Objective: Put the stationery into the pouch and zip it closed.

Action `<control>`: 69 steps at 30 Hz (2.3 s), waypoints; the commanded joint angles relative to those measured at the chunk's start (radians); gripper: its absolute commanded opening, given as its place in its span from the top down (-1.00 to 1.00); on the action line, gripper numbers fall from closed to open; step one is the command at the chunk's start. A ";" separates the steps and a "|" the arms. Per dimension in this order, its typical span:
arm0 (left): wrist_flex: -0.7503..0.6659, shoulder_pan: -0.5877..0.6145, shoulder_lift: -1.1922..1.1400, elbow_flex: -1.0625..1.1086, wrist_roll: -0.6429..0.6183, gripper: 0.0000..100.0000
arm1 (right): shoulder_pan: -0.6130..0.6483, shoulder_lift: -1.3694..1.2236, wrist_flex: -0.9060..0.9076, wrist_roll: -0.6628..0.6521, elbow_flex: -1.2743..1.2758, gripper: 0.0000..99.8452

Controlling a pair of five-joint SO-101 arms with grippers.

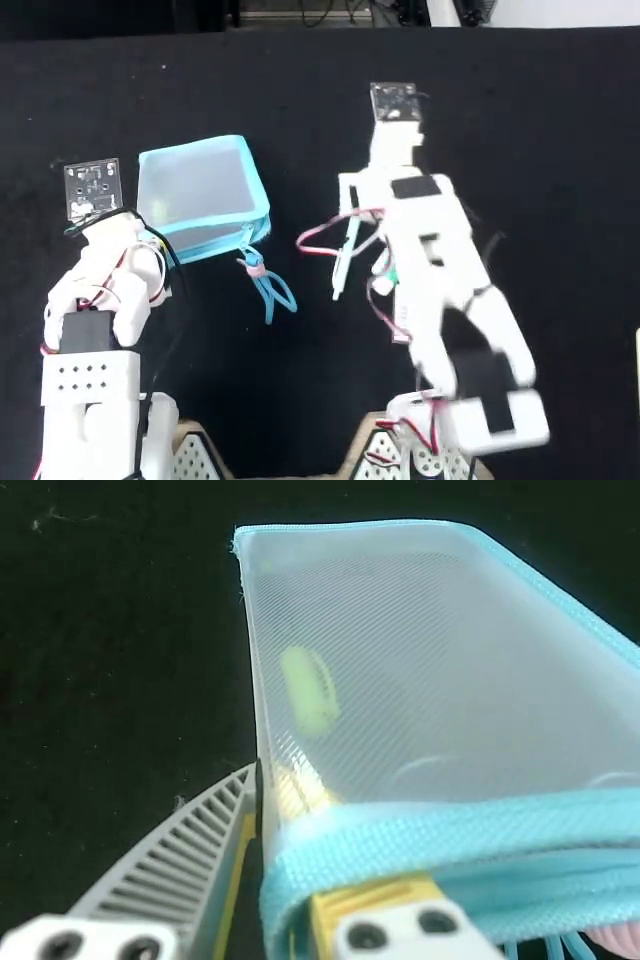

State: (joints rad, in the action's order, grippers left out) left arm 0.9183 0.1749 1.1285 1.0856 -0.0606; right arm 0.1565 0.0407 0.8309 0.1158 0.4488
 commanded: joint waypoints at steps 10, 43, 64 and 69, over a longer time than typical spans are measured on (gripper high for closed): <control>-0.012 0.007 0.000 -0.004 0.008 0.94 | -0.017 -0.392 -0.021 0.009 -0.360 0.61; -0.012 0.007 0.000 -0.004 0.006 0.94 | -0.098 -0.874 0.876 -0.242 -1.468 0.98; -0.012 0.008 0.000 -0.004 0.009 0.94 | -0.021 -1.044 0.922 -0.275 -1.336 0.78; -0.012 0.008 0.000 -0.004 0.011 0.94 | -0.025 -1.046 0.927 -0.273 -1.334 0.83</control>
State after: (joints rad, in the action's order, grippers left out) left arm 0.9183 0.1749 1.1285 1.0856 -0.0606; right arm 0.1274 -1.0134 1.7254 -0.1542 -0.8800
